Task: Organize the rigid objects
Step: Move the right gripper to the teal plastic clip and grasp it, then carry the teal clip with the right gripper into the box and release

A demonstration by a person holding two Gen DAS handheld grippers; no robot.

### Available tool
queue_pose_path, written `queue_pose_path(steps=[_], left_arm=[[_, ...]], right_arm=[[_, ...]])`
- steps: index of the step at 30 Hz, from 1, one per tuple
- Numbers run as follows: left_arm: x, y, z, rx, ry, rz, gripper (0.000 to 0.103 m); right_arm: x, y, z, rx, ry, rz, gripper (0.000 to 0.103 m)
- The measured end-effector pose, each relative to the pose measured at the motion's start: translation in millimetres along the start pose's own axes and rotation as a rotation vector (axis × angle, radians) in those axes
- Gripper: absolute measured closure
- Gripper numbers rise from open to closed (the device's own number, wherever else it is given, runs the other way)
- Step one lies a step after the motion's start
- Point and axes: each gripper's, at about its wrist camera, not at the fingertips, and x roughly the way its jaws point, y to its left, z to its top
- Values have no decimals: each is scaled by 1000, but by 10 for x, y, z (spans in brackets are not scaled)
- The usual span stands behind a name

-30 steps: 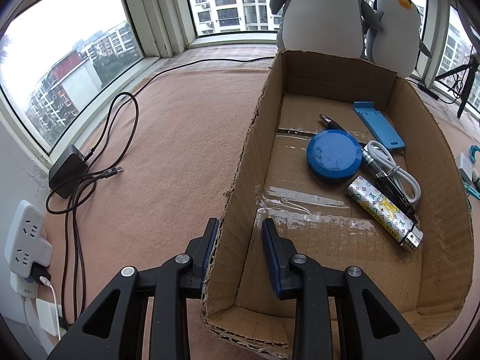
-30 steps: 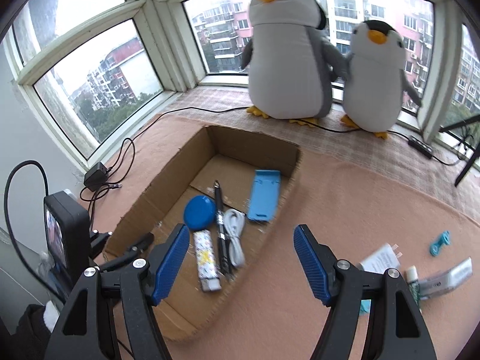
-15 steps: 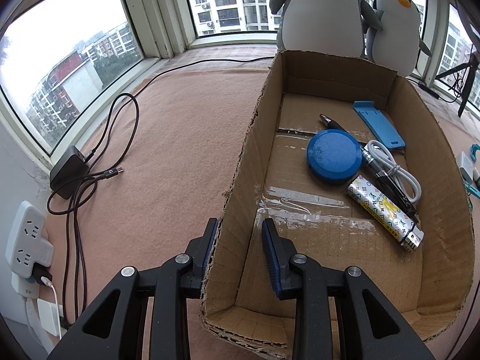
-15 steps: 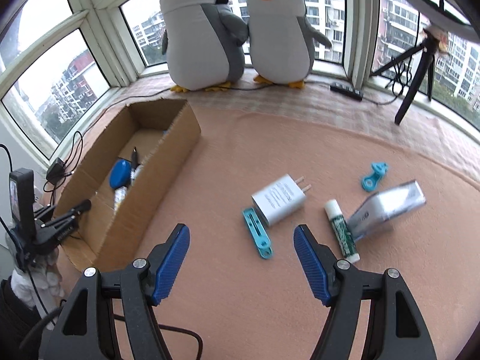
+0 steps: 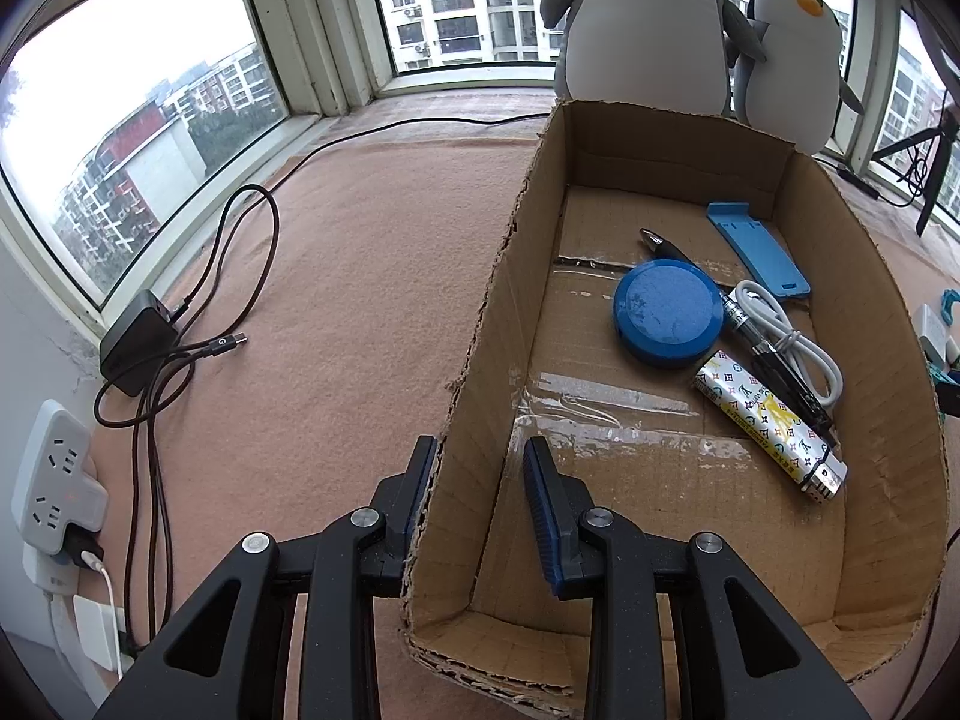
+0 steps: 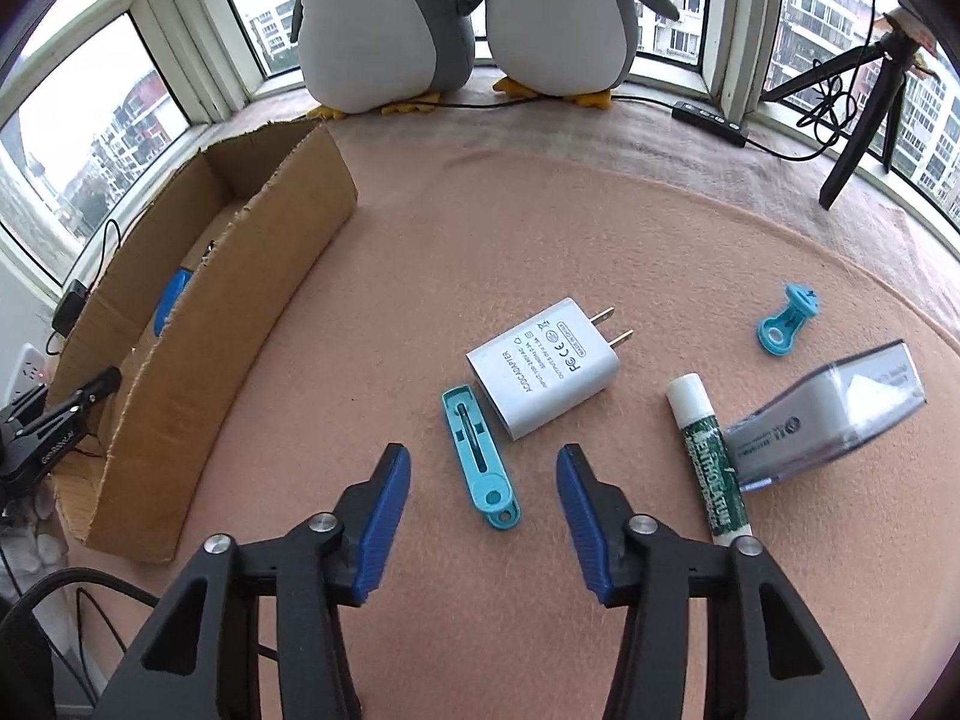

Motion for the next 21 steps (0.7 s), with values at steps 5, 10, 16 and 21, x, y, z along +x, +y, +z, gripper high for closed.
queue_pose_path(steps=[5,10,16,21], left_arm=[[0,-1,-1,0,0,0,72],[1,0,-1,-1,-1,0,72],[2,-1,-3,-1,-1,-1,72],[2,0,-10,-4,-2,-3,72]], right_arm=[[76,42,36,-13,24,-16,65],[95,61,67,-20,35,-29,81],[76,72,42,-22,46,-17,92],[-19,122,12,-14,22,-3,92]])
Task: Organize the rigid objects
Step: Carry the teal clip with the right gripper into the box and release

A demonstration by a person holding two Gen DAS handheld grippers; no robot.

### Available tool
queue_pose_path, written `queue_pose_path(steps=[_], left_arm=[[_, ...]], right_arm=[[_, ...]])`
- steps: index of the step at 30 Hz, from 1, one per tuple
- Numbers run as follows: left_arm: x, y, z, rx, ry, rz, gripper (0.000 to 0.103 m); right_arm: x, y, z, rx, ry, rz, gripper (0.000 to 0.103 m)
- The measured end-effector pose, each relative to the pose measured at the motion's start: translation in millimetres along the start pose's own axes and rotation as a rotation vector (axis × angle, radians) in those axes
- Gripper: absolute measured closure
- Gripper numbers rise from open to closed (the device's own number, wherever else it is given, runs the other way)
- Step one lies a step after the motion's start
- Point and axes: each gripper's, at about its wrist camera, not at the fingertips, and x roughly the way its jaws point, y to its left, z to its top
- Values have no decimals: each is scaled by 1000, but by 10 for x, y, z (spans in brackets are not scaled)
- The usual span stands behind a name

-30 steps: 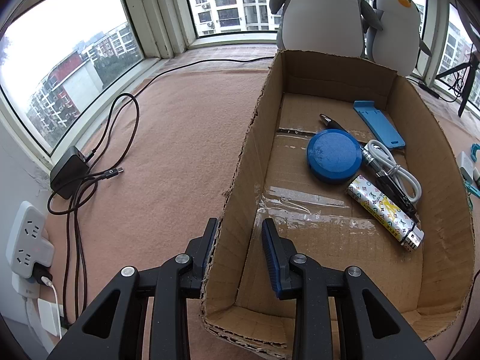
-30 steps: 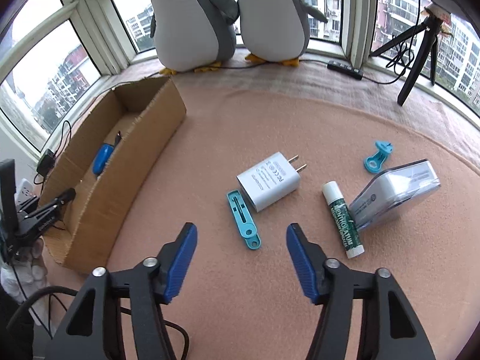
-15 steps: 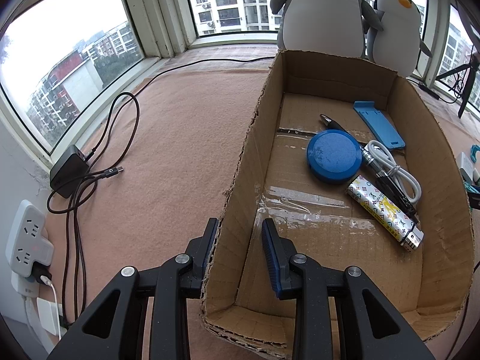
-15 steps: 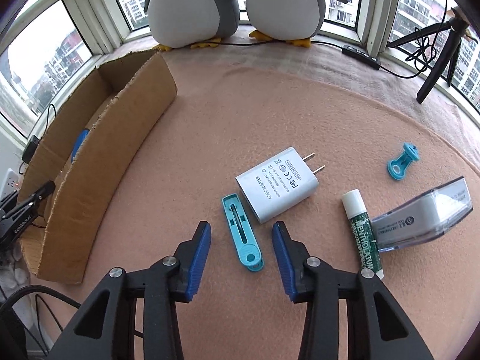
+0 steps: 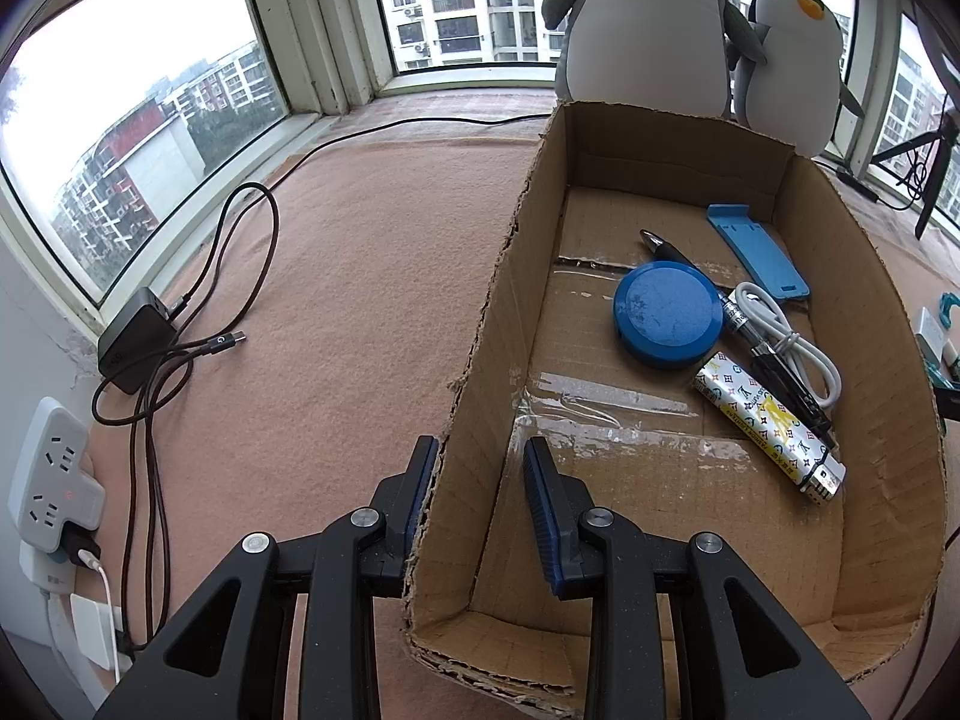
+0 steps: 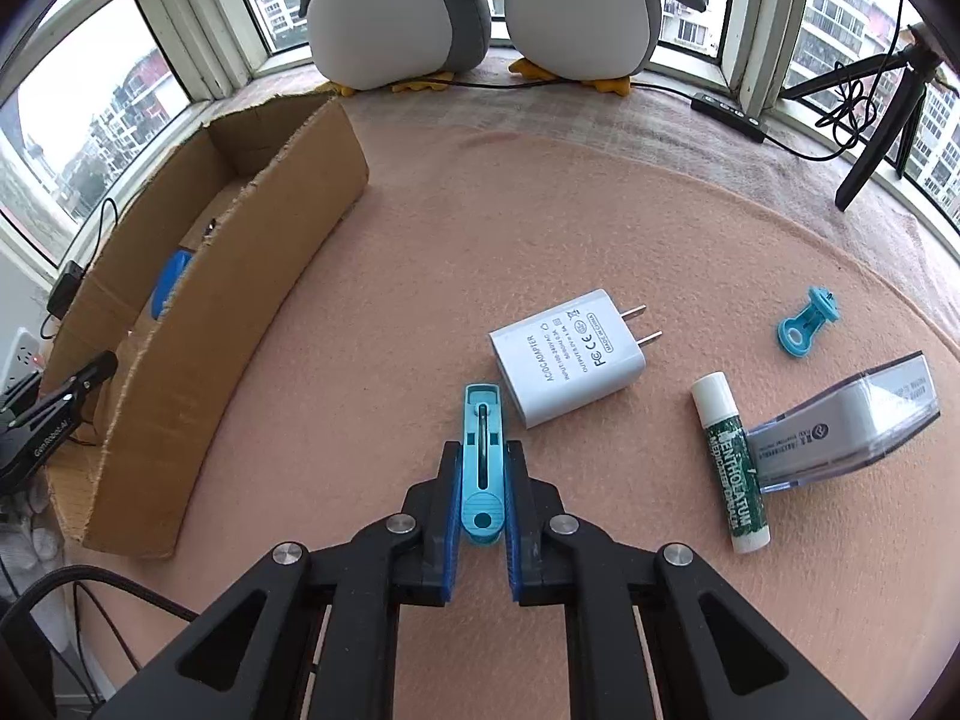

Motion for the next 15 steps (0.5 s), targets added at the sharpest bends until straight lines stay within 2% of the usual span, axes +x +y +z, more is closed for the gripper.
queue_pose_path(steps=[7,15], left_arm=[[1,-1,-2,-1,0,-1,72],[2,-4,-2,-6,-1,-6,72]], right_arm=[[-277,219,107,-16,-73,58,92],[-555,711,281,-101,-134,137,92]])
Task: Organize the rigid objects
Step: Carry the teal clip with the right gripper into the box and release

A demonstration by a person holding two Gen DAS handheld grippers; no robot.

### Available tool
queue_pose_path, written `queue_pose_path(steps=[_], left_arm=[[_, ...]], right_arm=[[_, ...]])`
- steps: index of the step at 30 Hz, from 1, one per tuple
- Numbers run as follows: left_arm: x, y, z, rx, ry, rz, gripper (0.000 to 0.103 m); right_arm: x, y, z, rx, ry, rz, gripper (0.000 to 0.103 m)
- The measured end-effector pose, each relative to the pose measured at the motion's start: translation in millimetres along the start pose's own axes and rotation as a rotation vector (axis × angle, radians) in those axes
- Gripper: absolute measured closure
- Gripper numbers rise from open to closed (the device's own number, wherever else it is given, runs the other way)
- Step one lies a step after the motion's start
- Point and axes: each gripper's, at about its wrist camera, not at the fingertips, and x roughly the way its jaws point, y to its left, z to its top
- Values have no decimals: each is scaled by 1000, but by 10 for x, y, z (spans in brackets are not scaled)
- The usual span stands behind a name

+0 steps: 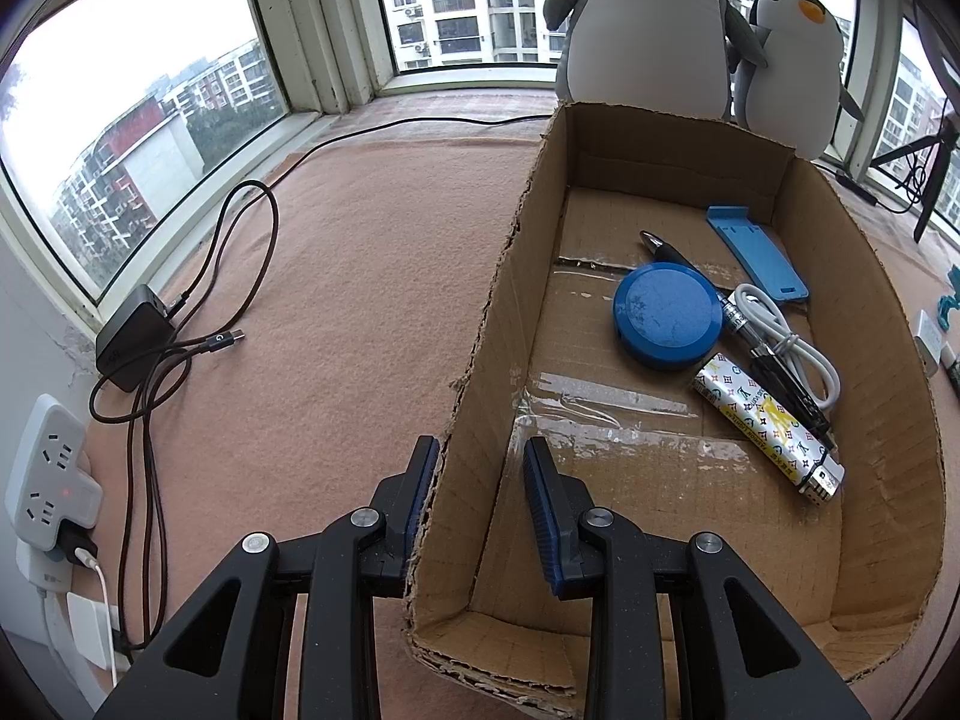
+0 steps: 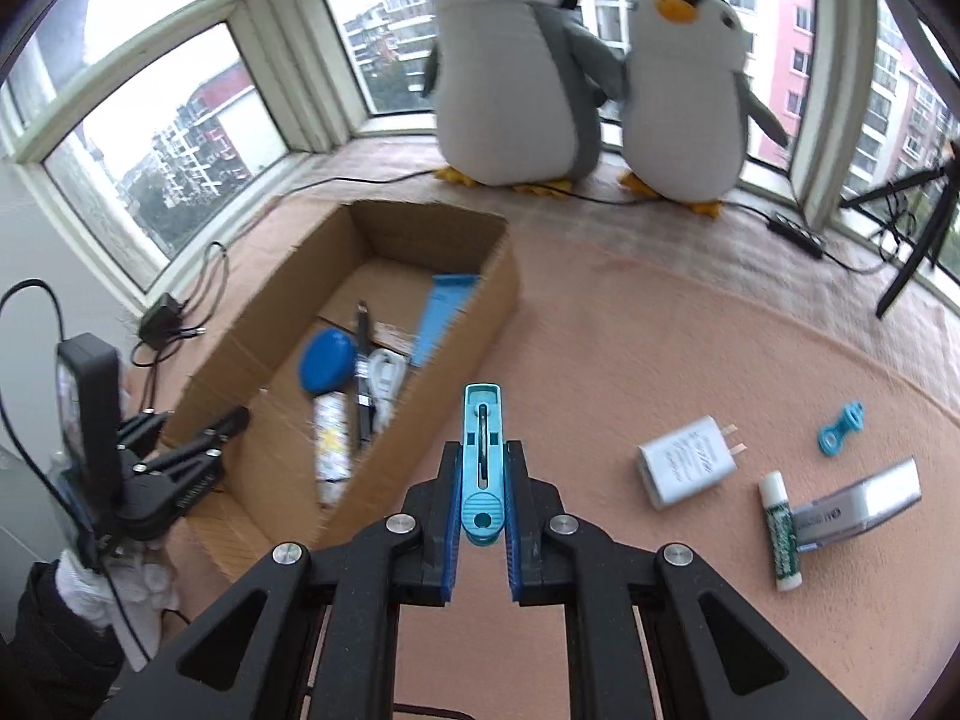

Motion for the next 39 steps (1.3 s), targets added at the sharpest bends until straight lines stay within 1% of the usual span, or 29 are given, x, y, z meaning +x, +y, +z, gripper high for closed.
queue_pose_path(steps=[7,23,28,39], left_arm=[[1,0,0,0,-1,0,72],[1,1,4,-2,-2,-3,72],[3,1,7,-4,-2,-3,72],[7,-10,16,-6,-3,-4,72]], right_arm=[[11,435,102,-74,-4,55,92],[302,1029,118,-186,39,112,92],[411,1118,101,-194,59,121,92],[585,1180,29,-203,104,133,92]])
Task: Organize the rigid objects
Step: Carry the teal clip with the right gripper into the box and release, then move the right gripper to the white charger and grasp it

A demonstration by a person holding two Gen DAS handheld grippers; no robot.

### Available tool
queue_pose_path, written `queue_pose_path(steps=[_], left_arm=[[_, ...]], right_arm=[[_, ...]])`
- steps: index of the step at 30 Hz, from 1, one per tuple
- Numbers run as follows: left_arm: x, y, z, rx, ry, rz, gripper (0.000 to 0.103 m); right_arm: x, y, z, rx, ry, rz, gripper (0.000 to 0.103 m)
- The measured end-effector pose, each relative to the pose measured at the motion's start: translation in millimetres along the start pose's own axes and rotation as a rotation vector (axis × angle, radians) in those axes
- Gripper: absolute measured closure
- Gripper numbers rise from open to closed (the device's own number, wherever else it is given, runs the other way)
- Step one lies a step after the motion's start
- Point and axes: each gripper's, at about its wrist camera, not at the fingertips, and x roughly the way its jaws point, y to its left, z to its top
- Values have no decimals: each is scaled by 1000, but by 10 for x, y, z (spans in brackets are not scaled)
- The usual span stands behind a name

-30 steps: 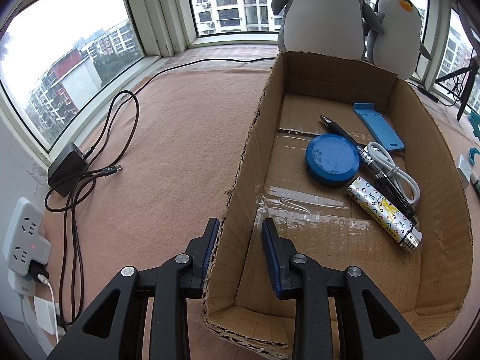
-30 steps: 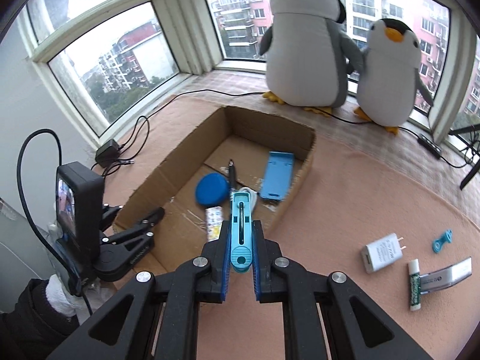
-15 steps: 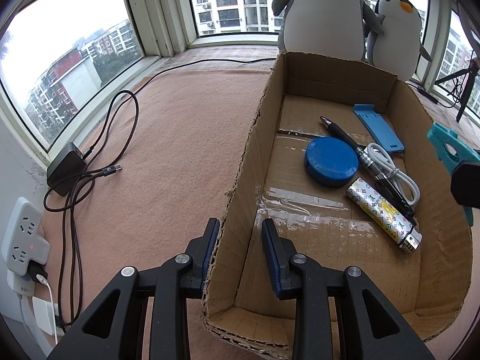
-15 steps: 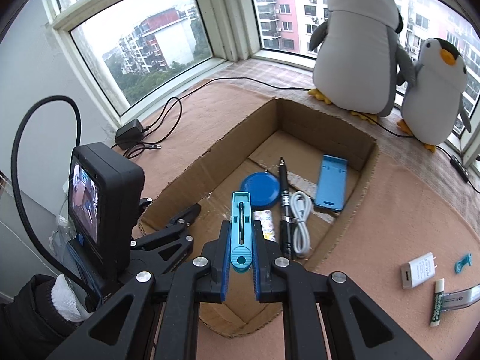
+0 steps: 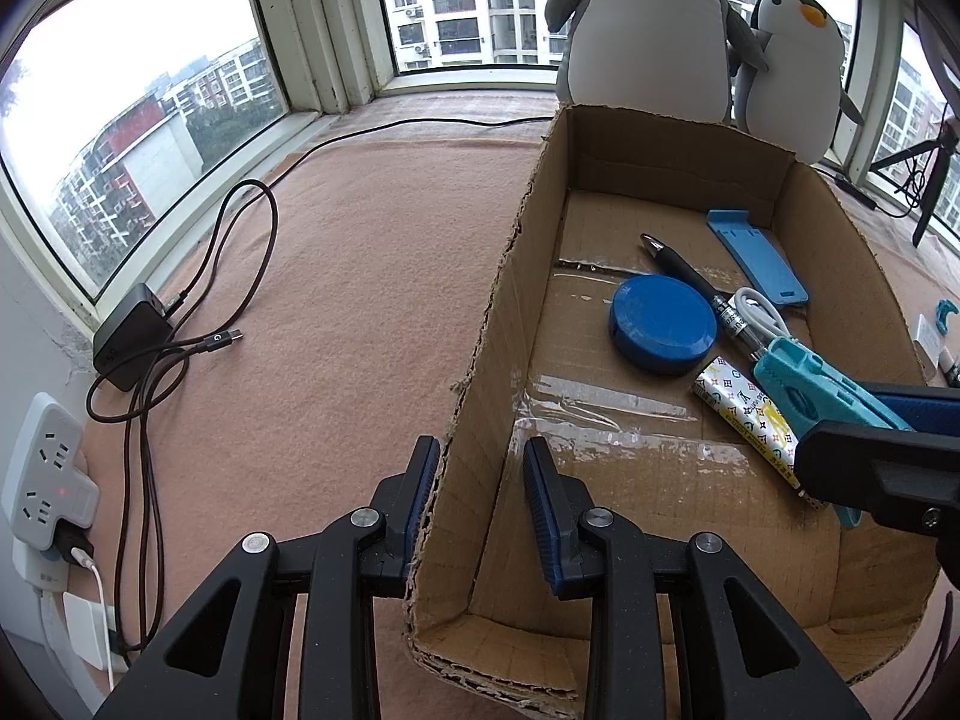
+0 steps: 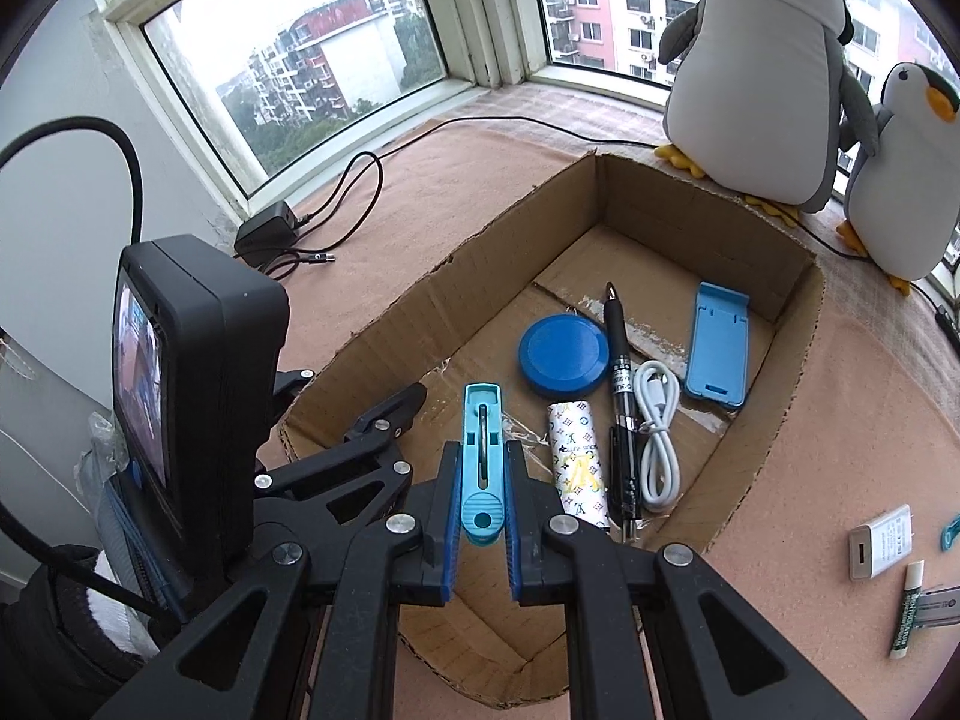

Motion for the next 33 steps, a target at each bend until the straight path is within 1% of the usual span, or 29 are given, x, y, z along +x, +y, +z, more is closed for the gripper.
queue_pose_path(steps=[2,4,5,6,7,8,15,24,30,33], left_arm=[[-1,6,-5,0,0,0,72],[-2,7,-6,1,0,0,72],[-2,8,-6,0,0,0,72],[-2,8,-6,0,0,0,72],[-1,6,-4,0,0,0,72],[-2,8,-6,1,0,-1,72],[2,12,-11,5,-2,-5,72],[10,34,-18,13,-9,-18,72],[15,23,-10,29,-12,-23,72],[17,27,-10,32,-15,-27,72]], right_arm=[[17,1,-4,-1,3,0,92],[19,3,-2,-3,2,-8,88],[12,4,-3,-4,-4,-13,78],[3,6,-1,-5,-12,-23,61],[-7,10,-6,-7,-18,-30,51],[-27,9,-11,-8,-27,-36,39],[-195,-104,-75,29,-62,-52,39],[-491,-503,-252,146,-109,-78,39],[-569,-753,-261,196,-125,-146,39],[-594,-896,-315,218,-118,-173,39]])
